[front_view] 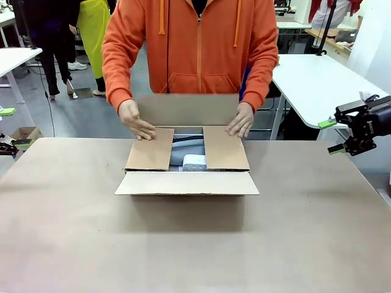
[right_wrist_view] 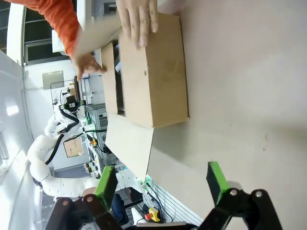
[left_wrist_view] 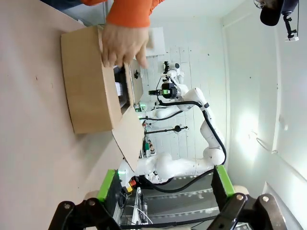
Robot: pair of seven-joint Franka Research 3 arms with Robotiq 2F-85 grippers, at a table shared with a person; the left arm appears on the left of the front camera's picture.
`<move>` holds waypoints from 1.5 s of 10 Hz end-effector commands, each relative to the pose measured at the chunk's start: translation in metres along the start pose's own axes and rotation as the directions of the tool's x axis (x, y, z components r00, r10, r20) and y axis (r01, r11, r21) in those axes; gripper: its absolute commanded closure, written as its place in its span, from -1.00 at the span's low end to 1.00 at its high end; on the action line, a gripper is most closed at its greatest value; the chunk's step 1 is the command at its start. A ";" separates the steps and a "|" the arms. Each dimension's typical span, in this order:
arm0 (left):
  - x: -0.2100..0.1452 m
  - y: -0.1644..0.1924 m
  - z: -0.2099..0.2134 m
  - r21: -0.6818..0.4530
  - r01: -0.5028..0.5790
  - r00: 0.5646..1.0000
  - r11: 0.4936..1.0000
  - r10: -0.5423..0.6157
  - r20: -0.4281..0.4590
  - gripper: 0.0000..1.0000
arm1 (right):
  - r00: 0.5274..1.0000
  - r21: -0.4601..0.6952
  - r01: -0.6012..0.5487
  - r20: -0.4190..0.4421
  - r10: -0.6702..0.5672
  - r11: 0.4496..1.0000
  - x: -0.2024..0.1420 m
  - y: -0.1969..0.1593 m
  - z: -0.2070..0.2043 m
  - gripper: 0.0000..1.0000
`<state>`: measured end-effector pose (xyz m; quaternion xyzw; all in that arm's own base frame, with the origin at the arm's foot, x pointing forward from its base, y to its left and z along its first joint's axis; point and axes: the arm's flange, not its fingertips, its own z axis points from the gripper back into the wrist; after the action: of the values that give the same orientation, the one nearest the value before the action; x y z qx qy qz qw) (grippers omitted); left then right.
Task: Pack the gift set into the box.
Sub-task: Press and hold the closed box until the human finishes sealing it.
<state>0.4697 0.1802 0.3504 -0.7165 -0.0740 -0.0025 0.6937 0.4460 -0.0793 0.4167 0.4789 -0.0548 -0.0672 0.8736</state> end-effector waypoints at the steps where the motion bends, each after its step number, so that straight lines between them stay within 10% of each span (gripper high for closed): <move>1: -0.004 -0.001 -0.002 0.007 0.020 1.000 1.000 -0.020 0.000 -1.00 | 1.000 0.022 -0.027 0.007 0.026 0.999 -0.001 -0.001 0.001 -1.00; 15: -0.004 -0.001 -0.002 0.007 0.020 1.000 1.000 -0.020 0.000 -1.00 | 1.000 0.022 -0.027 0.007 0.026 0.999 -0.001 -0.001 0.001 -1.00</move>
<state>0.4697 0.1802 0.3504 -0.7165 -0.0740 -0.0025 0.6937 0.4460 -0.0794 0.4167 0.4789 -0.0549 -0.0672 0.8736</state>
